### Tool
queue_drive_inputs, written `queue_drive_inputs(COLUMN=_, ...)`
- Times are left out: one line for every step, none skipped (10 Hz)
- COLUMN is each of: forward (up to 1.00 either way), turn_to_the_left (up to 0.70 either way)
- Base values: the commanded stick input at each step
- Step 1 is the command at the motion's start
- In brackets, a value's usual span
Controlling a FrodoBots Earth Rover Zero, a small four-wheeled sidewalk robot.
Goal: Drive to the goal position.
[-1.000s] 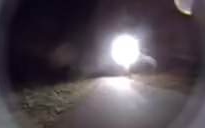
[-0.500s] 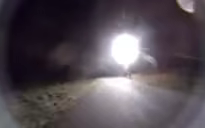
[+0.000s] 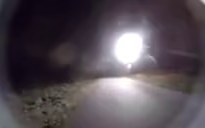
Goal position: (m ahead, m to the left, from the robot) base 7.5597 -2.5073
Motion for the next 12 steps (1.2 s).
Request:
queue_drive_inputs(forward=1.00, turn_to_the_left=0.04)
queue_drive_inputs(forward=1.00, turn_to_the_left=0.04)
queue_drive_inputs(forward=1.00, turn_to_the_left=0.04)
queue_drive_inputs(forward=1.00, turn_to_the_left=0.04)
queue_drive_inputs(forward=1.00, turn_to_the_left=0.05)
queue_drive_inputs(forward=1.00, turn_to_the_left=0.06)
queue_drive_inputs(forward=1.00, turn_to_the_left=0.05)
queue_drive_inputs(forward=1.00, turn_to_the_left=0.04)
queue_drive_inputs(forward=1.00, turn_to_the_left=0.01)
queue_drive_inputs(forward=1.00, turn_to_the_left=-0.01)
queue_drive_inputs(forward=1.00, turn_to_the_left=-0.01)
queue_drive_inputs(forward=1.00, turn_to_the_left=-0.02)
